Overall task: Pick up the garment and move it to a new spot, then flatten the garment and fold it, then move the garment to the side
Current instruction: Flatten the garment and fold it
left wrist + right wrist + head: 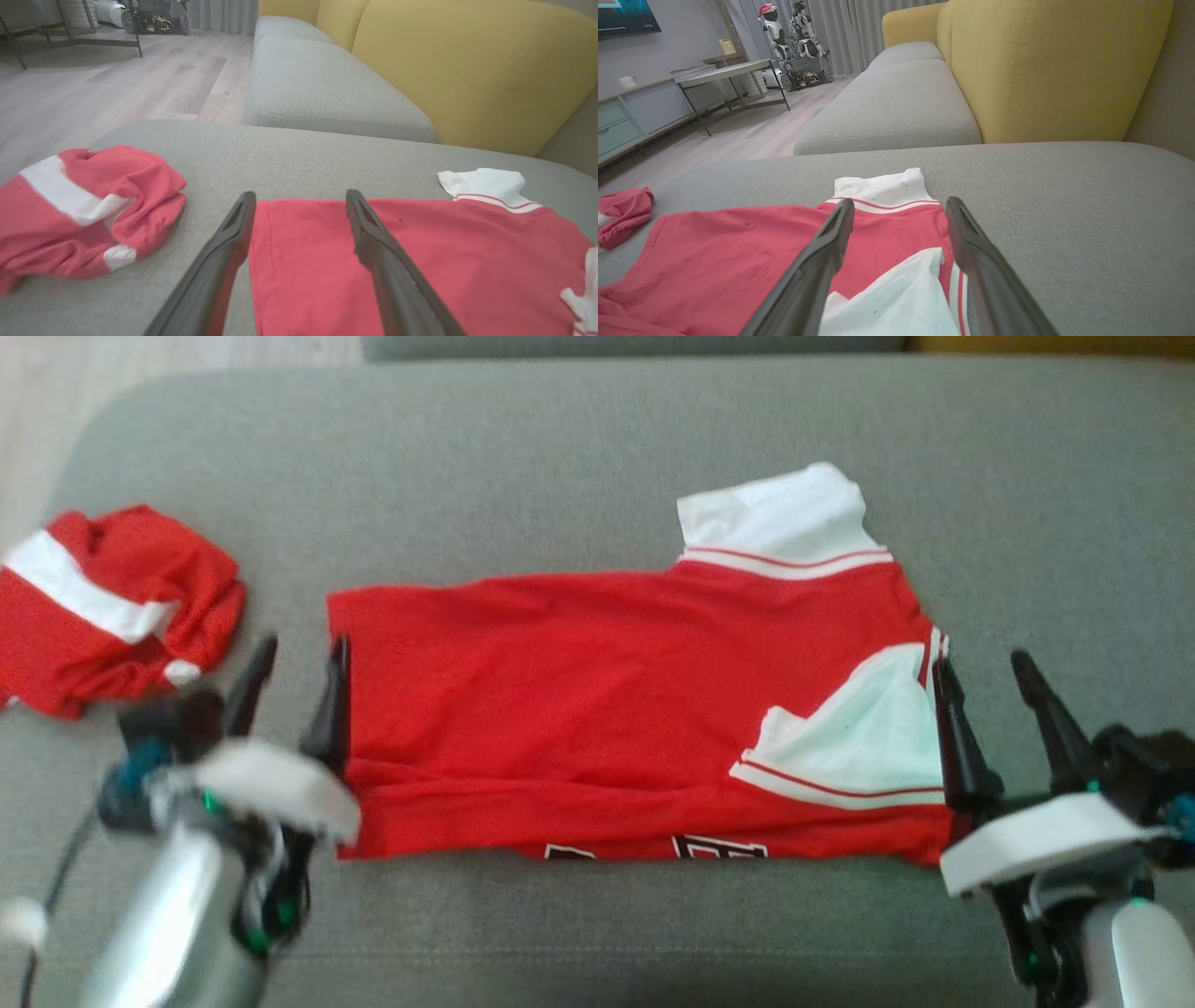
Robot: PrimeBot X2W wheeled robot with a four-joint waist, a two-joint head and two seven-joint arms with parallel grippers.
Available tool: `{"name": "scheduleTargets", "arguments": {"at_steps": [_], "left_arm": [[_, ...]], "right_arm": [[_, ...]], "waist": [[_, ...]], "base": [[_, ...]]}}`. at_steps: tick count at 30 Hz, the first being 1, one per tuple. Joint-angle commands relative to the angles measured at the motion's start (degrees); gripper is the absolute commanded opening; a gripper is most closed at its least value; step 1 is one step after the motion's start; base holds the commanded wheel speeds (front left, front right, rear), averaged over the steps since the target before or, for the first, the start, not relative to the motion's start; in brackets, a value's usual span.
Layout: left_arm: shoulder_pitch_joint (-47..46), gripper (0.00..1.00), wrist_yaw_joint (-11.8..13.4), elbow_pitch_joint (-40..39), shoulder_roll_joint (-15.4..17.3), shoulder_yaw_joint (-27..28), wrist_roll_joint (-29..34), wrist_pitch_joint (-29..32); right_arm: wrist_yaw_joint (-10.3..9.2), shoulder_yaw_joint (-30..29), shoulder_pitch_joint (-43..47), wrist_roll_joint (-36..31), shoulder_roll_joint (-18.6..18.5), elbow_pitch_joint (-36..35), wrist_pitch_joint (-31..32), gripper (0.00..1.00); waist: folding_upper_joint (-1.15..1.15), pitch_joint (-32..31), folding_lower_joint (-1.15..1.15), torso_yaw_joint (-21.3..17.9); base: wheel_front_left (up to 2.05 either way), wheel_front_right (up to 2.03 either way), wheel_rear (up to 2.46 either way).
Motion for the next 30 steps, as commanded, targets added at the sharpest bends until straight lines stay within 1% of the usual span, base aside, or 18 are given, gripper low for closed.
{"name": "scheduleTargets", "arguments": {"at_steps": [1,10,14,17,18,19,20,26,30], "left_arm": [[-4.41,1.00,-0.58,0.12,1.02,2.24,-0.37,0.40],[-19.25,1.00,-7.27,23.19,-0.42,3.45,-5.48,3.79],[-23.20,1.00,-9.64,32.41,-0.72,3.95,-7.23,4.57],[-25.08,1.00,-11.21,37.05,-1.26,3.90,-8.31,4.45],[-25.55,0.82,-11.64,38.14,-1.41,3.67,-8.43,4.23],[-25.98,0.25,-12.04,39.08,-1.62,3.47,-8.62,3.86],[-26.37,0.00,-12.38,39.93,-1.80,3.20,-8.73,3.52],[-28.44,0.00,-13.33,42.35,-2.22,0.88,-7.97,-0.08],[-30.07,0.00,-13.52,42.74,-2.49,-0.31,-7.49,-2.70]], "right_arm": [[-0.04,1.45,-3.27,0.13,-0.54,-2.48,0.06,1.00],[-0.04,2.62,-6.37,0.82,-0.54,-1.67,-0.87,1.00],[-0.04,2.94,-7.12,1.43,-0.54,-0.61,-1.50,1.00],[-0.04,2.80,-7.39,1.58,-0.54,0.14,-1.88,1.00],[-0.04,2.66,-7.49,1.68,-0.54,0.36,-1.97,1.00],[-0.04,2.45,-7.64,1.76,-0.54,0.61,-1.97,1.00],[-0.04,2.22,-7.91,1.78,-0.54,0.84,-1.97,1.00],[-0.04,0.89,-11.58,1.20,-0.54,2.34,-1.92,1.00],[-0.04,-1.27,-17.76,0.31,-0.54,6.31,-1.94,1.00]], "waist": [[0.00,2.28,0.00,-0.93],[0.00,8.71,0.00,-3.84],[0.00,9.90,0.00,-4.58],[0.00,10.09,0.00,-4.72],[0.00,10.07,0.00,-4.69],[0.00,10.02,0.00,-4.60],[0.00,9.97,0.00,-4.50],[0.00,9.50,0.00,-3.65],[0.00,9.70,0.00,-2.56]], "base": [[0.00,0.00,0.00],[0.00,0.00,0.00],[0.00,0.00,0.00],[0.00,0.00,0.00],[0.00,0.00,0.00],[0.00,0.00,0.00],[0.00,0.00,0.00],[0.00,0.00,0.00],[0.00,0.00,0.00]]}}
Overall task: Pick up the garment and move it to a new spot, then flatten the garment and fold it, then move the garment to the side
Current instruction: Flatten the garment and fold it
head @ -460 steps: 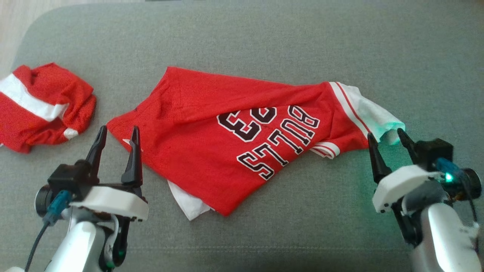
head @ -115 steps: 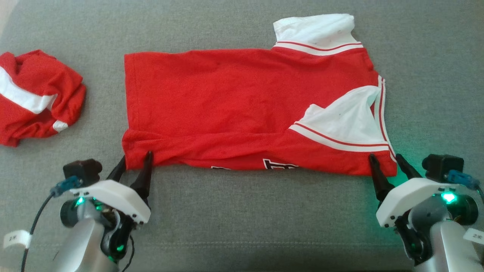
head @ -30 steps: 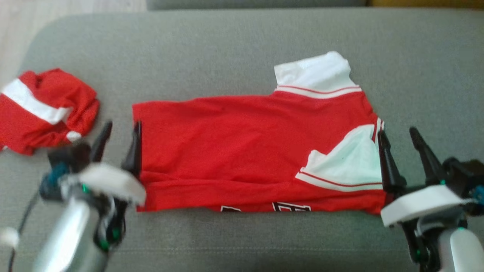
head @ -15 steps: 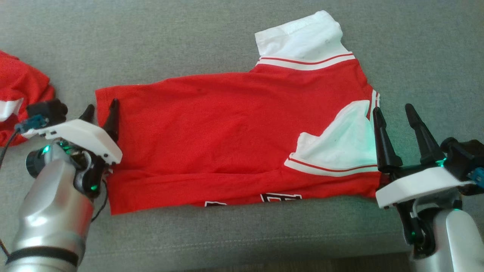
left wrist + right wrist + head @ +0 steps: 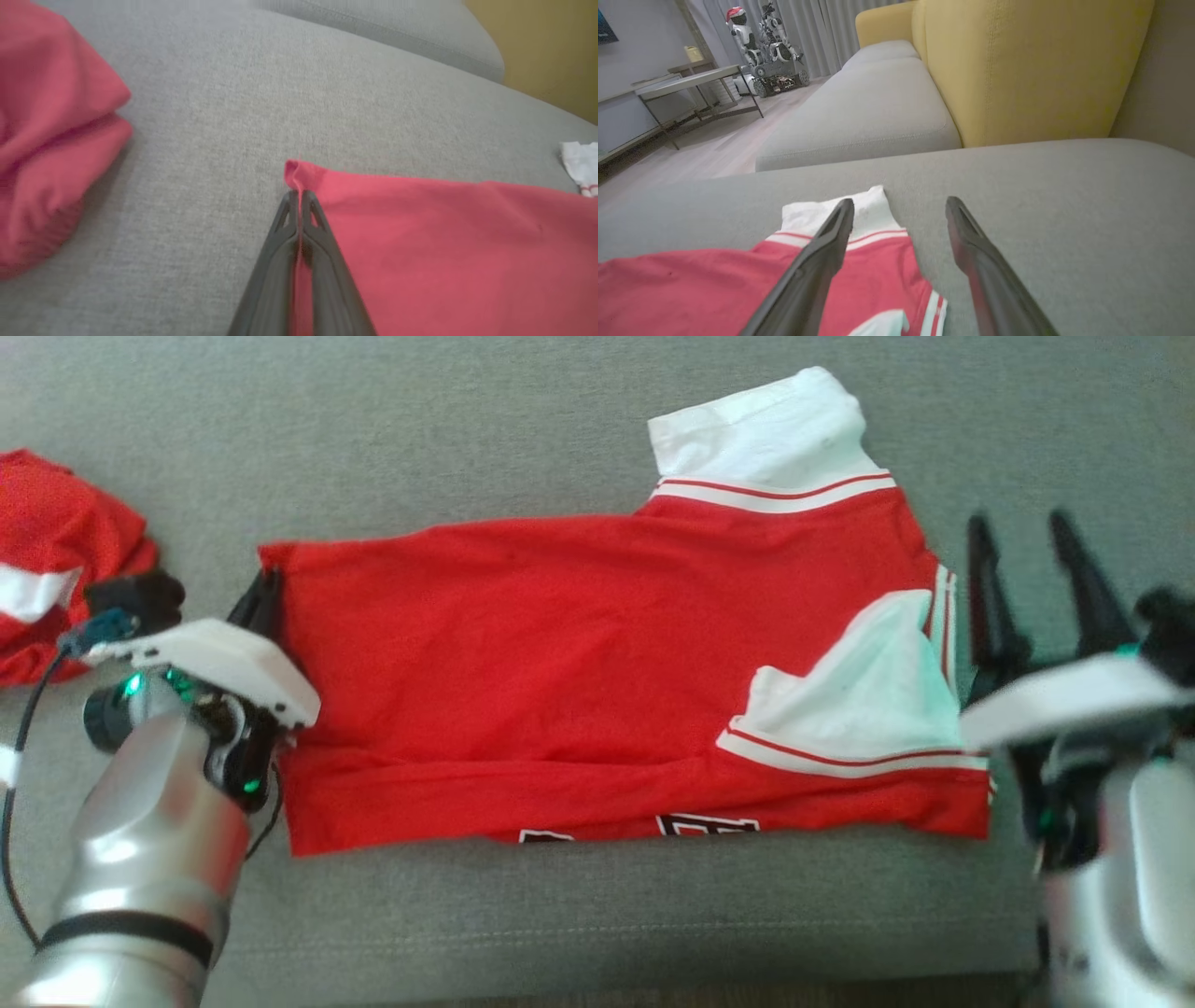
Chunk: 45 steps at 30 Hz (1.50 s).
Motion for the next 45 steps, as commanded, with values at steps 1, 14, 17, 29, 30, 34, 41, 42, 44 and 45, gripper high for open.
{"name": "scheduleTargets", "arguments": {"at_steps": [1,14,17,29,30,34,41,42,44,45], "left_arm": [[-4.00,0.00,-0.26,-1.23,1.62,0.93,0.83,-1.73],[-11.26,0.00,-0.38,-3.61,-4.22,-3.97,-0.14,-4.19],[-12.38,0.00,-0.38,-4.10,-5.09,-5.54,-0.91,-4.38],[-13.83,0.00,-0.39,-3.99,-5.53,-9.10,-4.14,-4.69],[-13.66,0.00,-0.39,-4.05,-5.09,-9.11,-4.40,-4.70],[-13.44,0.00,-0.39,-4.24,-3.94,-8.56,-4.70,-4.71],[-12.63,0.00,-0.39,-5.33,-1.83,-7.19,-4.42,-4.71],[-12.36,0.00,-0.39,-5.33,-1.56,-7.12,-4.36,-4.71],[-11.81,0.00,-0.39,-5.39,-1.10,-6.96,-4.37,-4.71],[-11.43,0.00,-0.39,-5.58,-0.88,-6.84,-4.43,-4.71]], "right_arm": [[-0.04,-0.47,-5.84,-1.17,-0.43,0.97,-0.38,1.00],[-0.04,-3.58,-31.15,-3.33,-4.38,26.72,4.33,1.00],[-0.04,-3.37,-36.60,-4.29,-5.90,33.73,7.19,1.00],[-0.04,-3.27,-47.31,-6.28,-7.05,51.57,16.69,0.00],[-0.04,-3.29,-47.56,-6.00,-6.68,52.11,15.48,0.00],[-0.04,-2.92,-48.23,-4.46,-6.29,51.63,10.56,0.00],[-0.04,0.67,-48.11,-0.38,-6.98,48.36,3.19,0.00],[-0.04,1.28,-47.56,0.52,-7.01,47.80,2.63,0.00],[-0.04,2.90,-46.28,2.04,-7.28,46.15,1.37,0.00],[-0.04,3.61,-45.43,3.12,-7.30,45.25,0.91,0.00]], "waist": [[0.00,0.36,0.00,1.18],[0.00,6.77,0.00,9.79],[0.00,7.93,0.00,11.01],[0.00,8.93,0.00,11.90],[0.00,8.55,0.00,11.65],[0.00,7.75,0.00,10.98],[0.00,5.74,0.00,9.72],[0.00,5.36,0.00,9.50],[0.00,4.68,0.00,9.02],[0.00,4.23,0.00,8.75]], "base": [[0.00,0.00,0.00],[0.00,0.00,0.00],[0.00,0.00,0.00],[0.00,0.00,0.00],[0.00,0.00,0.00],[0.00,0.00,0.00],[0.00,0.00,0.00],[0.00,0.00,0.00],[0.00,0.00,0.00],[0.00,0.00,0.00]]}}
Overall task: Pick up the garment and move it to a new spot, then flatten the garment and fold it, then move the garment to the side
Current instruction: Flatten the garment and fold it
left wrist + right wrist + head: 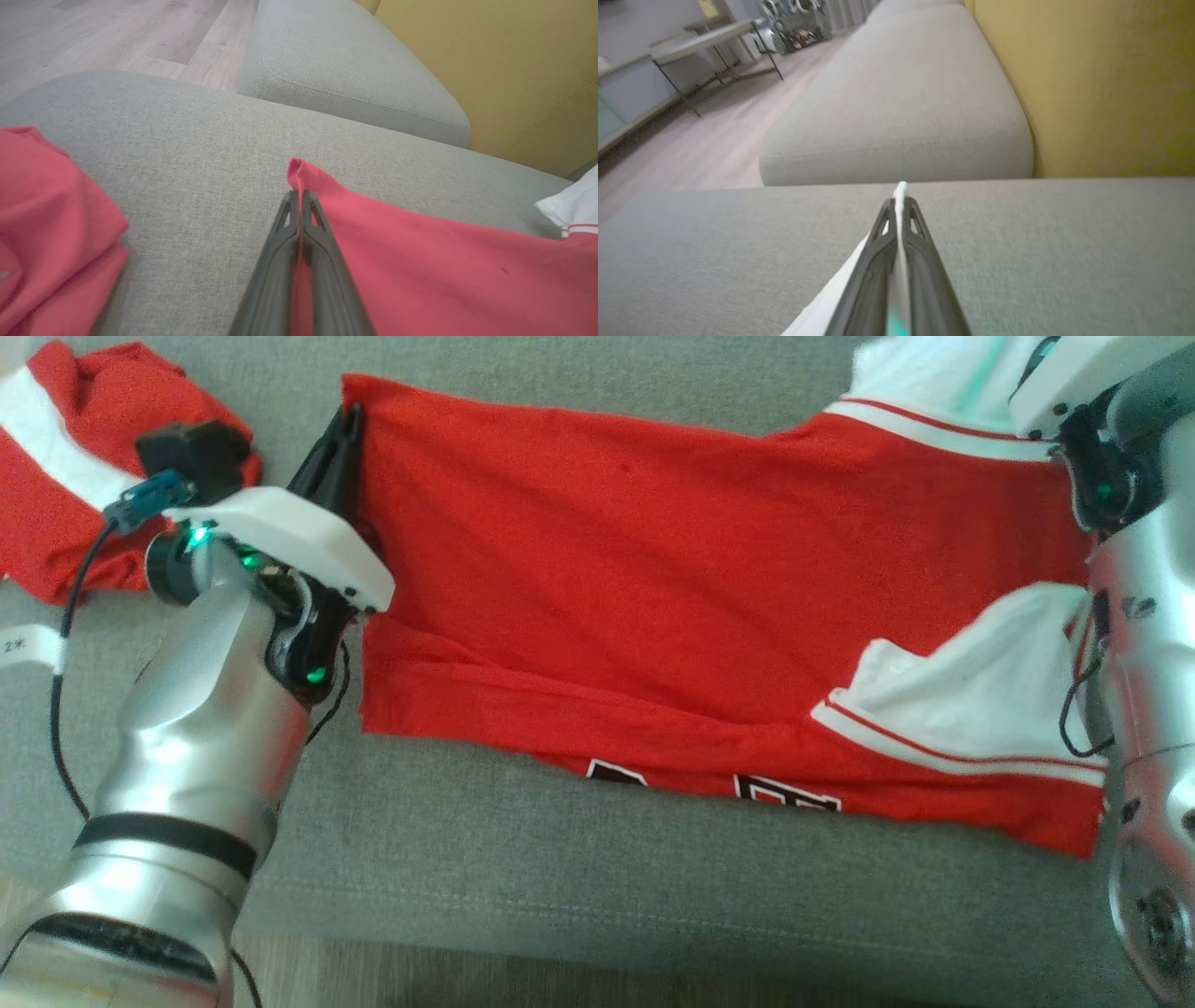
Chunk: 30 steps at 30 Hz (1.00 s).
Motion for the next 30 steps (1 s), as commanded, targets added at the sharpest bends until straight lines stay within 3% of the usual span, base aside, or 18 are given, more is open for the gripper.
{"name": "scheduleTargets", "arguments": {"at_steps": [1,6,16,21,27,28,29,30], "left_arm": [[0.16,0.00,-0.34,-1.84,3.06,2.08,-0.31,-0.70],[3.32,0.00,-0.34,-3.26,4.01,2.26,-1.45,-0.71],[14.17,0.00,-0.34,-9.27,8.40,4.54,-5.84,-0.71],[17.64,0.00,0.16,-11.70,9.77,6.09,-6.23,-0.71],[21.44,0.00,1.01,-12.99,10.17,6.98,-7.38,-0.55],[22.02,0.00,1.09,-13.11,10.10,6.96,-7.60,-0.41],[22.57,0.06,1.22,-13.19,10.04,6.98,-7.81,-0.30],[23.07,0.38,1.53,-13.25,10.01,7.00,-7.87,-0.30]], "right_arm": [[-0.04,2.07,1.72,2.26,0.20,-4.07,-1.26,0.00],[-0.04,5.20,8.39,6.60,-0.05,-10.45,-2.04,0.00],[-0.04,4.91,34.59,17.99,1.02,-36.47,4.20,0.00],[-0.04,2.85,45.68,19.87,3.70,-46.84,7.13,0.00],[-0.04,1.31,54.92,19.57,6.17,-52.76,9.09,0.00],[-0.04,1.26,55.88,19.39,6.38,-52.83,9.39,0.04],[-0.04,1.33,56.73,18.79,6.52,-52.71,9.70,0.25],[-0.04,1.51,57.40,18.28,6.64,-52.57,9.84,0.56]], "waist": [[0.00,-1.29,0.00,-0.91],[0.00,-3.33,0.00,-2.14],[0.00,-6.10,0.00,-5.61],[0.00,-6.46,0.00,-6.57],[0.00,-6.75,0.00,-7.54],[0.00,-6.82,0.00,-7.62],[0.00,-6.88,0.00,-7.68],[0.00,-6.98,0.00,-7.68]], "base": [[0.00,0.00,0.00],[0.00,0.00,0.00],[0.00,0.00,0.00],[0.00,0.00,0.00],[0.00,0.00,0.00],[0.00,0.00,0.00],[0.00,0.00,0.00],[0.00,0.00,0.00]]}}
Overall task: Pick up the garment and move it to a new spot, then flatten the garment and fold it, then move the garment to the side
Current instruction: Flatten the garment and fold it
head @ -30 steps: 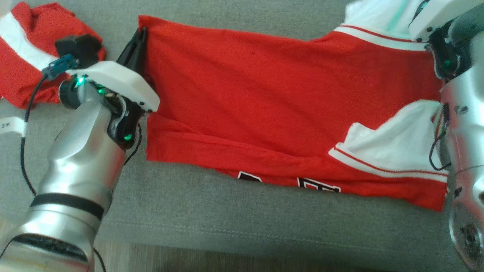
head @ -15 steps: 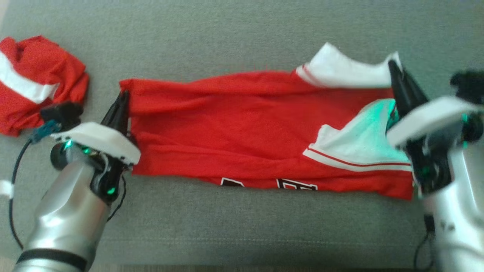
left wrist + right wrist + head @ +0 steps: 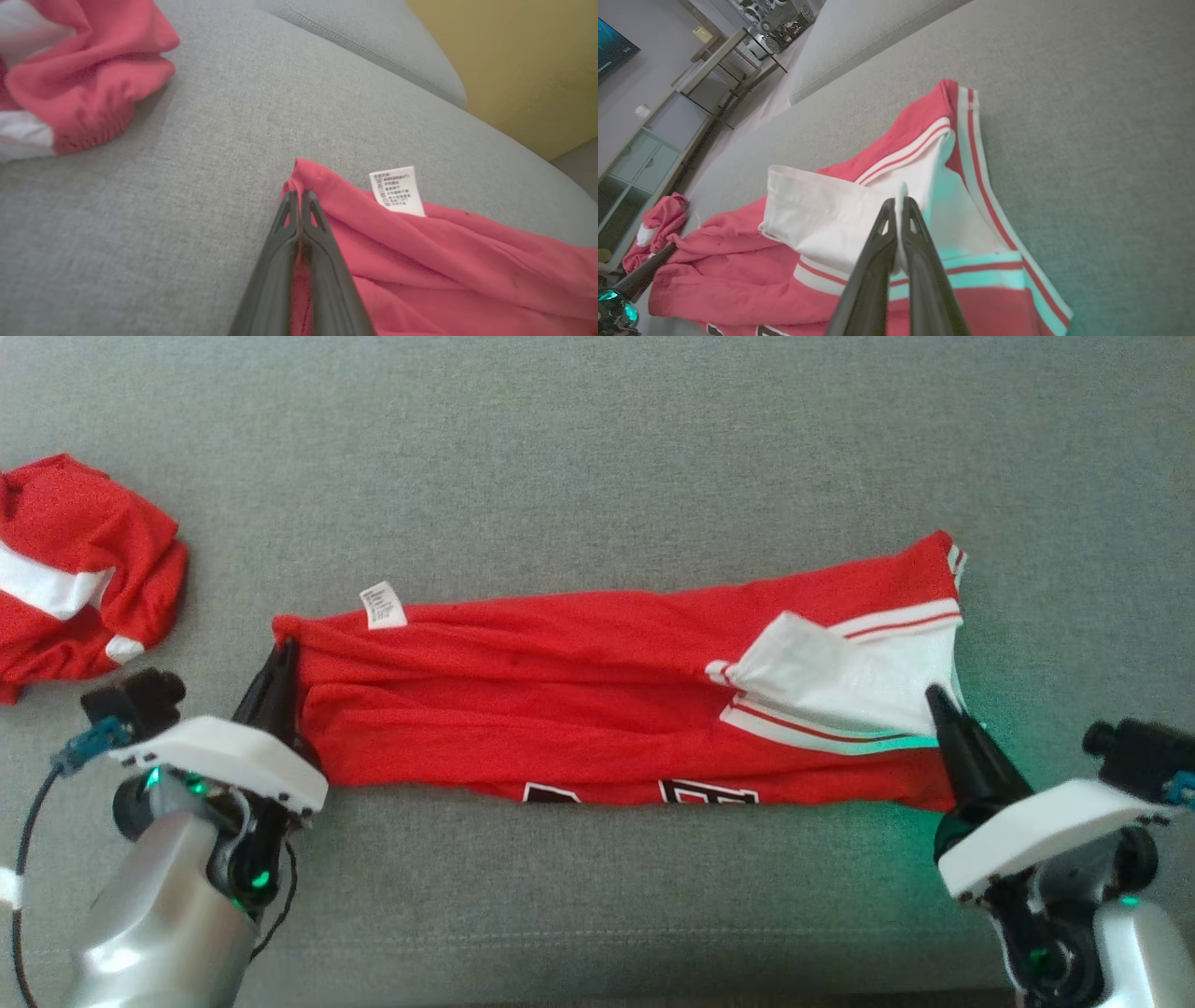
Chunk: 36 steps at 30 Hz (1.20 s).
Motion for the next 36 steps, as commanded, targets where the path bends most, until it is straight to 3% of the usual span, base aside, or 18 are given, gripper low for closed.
{"name": "scheduleTargets", "arguments": {"at_steps": [1,2,8,16,25,36], "left_arm": [[-0.54,0.85,0.55,-1.61,2.46,2.22,-0.23,-0.39],[0.08,1.00,0.77,-1.73,2.44,2.19,-0.24,-0.40],[3.72,1.00,4.07,-4.96,2.90,2.88,3.34,-0.72],[13.52,1.00,10.78,-23.26,1.09,11.55,16.71,-0.77],[20.89,1.00,12.07,-34.28,-1.04,12.89,25.21,-0.78],[25.99,1.00,13.67,-37.71,-0.48,11.14,27.76,-0.14]], "right_arm": [[-0.04,1.45,-0.13,-0.28,0.13,-1.96,0.21,1.00],[-0.04,1.60,0.44,-0.84,0.22,-1.80,0.18,1.00],[-0.04,0.46,3.20,-6.41,0.46,-1.62,-3.14,1.00],[-0.04,-0.81,1.78,-12.43,0.51,-4.94,-12.01,1.00],[-0.04,0.34,1.16,-20.15,0.51,-6.82,-13.74,1.00],[-0.04,0.78,4.28,-21.14,0.52,-6.33,-12.73,1.00]], "waist": [[0.00,-0.15,0.00,0.00],[0.00,-0.29,0.00,-0.01],[0.00,-1.49,0.00,0.19],[0.00,-4.41,0.00,0.27],[0.00,-7.94,0.00,1.09],[0.00,-11.17,0.00,1.35]], "base": [[0.00,0.00,0.00],[0.00,0.00,0.00],[0.00,0.00,0.00],[0.00,0.00,0.00],[0.00,0.00,0.00],[0.00,0.00,0.00]]}}
